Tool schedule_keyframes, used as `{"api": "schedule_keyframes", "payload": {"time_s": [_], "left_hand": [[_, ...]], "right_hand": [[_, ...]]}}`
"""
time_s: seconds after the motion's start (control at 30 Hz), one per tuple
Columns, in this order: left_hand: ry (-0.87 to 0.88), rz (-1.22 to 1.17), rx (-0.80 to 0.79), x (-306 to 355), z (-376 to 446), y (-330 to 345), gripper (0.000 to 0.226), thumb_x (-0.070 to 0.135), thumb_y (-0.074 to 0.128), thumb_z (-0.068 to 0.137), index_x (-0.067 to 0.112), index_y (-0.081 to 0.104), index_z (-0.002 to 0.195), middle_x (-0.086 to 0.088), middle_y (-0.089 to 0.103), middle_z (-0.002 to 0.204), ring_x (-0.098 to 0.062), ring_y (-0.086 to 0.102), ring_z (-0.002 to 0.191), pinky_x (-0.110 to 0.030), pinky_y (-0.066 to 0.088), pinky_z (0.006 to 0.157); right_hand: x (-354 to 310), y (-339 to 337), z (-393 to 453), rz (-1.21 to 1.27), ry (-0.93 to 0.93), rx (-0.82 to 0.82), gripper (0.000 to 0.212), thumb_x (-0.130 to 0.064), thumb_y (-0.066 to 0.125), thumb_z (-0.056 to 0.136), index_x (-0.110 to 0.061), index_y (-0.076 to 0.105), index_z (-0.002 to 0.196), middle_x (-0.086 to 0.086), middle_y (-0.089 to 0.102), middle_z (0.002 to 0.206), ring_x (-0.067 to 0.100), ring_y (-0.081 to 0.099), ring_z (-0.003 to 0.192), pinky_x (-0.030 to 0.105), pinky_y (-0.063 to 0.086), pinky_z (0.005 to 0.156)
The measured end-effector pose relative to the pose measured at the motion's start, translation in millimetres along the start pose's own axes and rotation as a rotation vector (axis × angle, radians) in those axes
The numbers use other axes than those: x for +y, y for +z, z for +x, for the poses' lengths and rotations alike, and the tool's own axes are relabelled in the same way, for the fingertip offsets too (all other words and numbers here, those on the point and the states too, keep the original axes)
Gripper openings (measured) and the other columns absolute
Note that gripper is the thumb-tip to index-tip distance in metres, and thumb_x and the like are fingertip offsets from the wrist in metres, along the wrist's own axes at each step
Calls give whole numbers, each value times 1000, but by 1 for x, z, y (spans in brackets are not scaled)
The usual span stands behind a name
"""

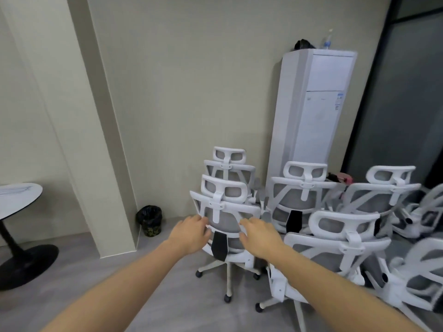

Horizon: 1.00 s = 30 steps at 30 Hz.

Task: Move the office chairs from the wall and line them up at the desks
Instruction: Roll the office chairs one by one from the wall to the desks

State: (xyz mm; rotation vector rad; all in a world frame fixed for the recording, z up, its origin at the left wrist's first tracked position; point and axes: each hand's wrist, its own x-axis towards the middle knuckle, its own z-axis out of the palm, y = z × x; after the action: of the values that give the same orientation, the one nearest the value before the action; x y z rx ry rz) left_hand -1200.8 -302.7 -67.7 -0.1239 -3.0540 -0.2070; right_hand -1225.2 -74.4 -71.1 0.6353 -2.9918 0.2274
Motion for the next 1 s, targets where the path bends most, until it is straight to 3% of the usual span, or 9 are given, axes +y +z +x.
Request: {"api": "schedule_keyframes", "payload": {"time_s": [0.17, 0.37, 0.6, 0.7, 0.8, 0.9, 0.93, 1.0], "left_hand": [[-26, -39, -17, -16, 125, 28, 39, 41, 31, 100, 21, 56, 123, -2, 60, 119, -26, 58, 103, -39, 46, 85], [-88, -29, -56, -34, 268, 40, 44, 42, 34, 100, 26, 51, 137, -1, 55, 135, -27, 56, 116, -42, 47, 94], [-106, -71, -90, -78, 397, 77, 35, 39, 33, 100, 27, 56, 123, -1, 57, 120, -26, 53, 113, -38, 43, 90], [-79, -81, -99, -99, 448, 100, 37, 41, 31, 101, 28, 53, 127, 0, 55, 126, -27, 50, 120, -41, 40, 99], [-48, -80, -107, -118, 495, 125, 41, 43, 29, 102, 29, 49, 136, 2, 47, 140, -25, 37, 134, -42, 30, 110], [63, -27, -138, -134, 533, 152, 60, 53, 8, 96, 30, 53, 129, 3, 49, 132, -22, 40, 130, -40, 25, 113], [94, 3, -147, -140, 543, 159, 63, 53, 4, 95, 29, 56, 122, 4, 53, 124, -21, 43, 124, -41, 23, 113], [130, 40, -124, -153, 557, 172, 53, 49, 12, 101, 28, 60, 99, 6, 56, 101, -20, 50, 109, -41, 24, 111]], "right_hand": [[54, 21, 126, 33, -24, 4, 39, -36, 42, 99, -18, 51, 132, 8, 58, 125, 34, 57, 112, 43, 48, 89], [100, 30, 282, 51, -97, -16, 37, -34, 43, 98, -16, 54, 128, 9, 59, 126, 34, 57, 112, 42, 48, 89], [129, 80, 412, 87, -71, -41, 35, -32, 43, 98, -16, 55, 126, 9, 59, 112, 32, 58, 105, 41, 47, 83], [134, 108, 453, 80, -50, -21, 35, -39, 41, 100, -17, 54, 126, 8, 57, 115, 32, 56, 110, 42, 45, 87], [134, 138, 489, 83, -42, -1, 46, -47, 29, 102, -17, 54, 126, 7, 59, 118, 31, 55, 111, 42, 41, 91], [135, 159, 518, 66, -31, -33, 72, -57, 7, 93, -16, 60, 119, 8, 63, 115, 30, 59, 109, 43, 44, 90], [138, 167, 525, 38, -47, 4, 62, -56, 18, 96, -17, 64, 111, 7, 66, 107, 29, 63, 99, 41, 48, 83], [141, 180, 531, -46, -60, 53, 27, -43, 63, 91, -21, 70, 77, 3, 66, 70, 23, 64, 60, 31, 46, 52]]}}
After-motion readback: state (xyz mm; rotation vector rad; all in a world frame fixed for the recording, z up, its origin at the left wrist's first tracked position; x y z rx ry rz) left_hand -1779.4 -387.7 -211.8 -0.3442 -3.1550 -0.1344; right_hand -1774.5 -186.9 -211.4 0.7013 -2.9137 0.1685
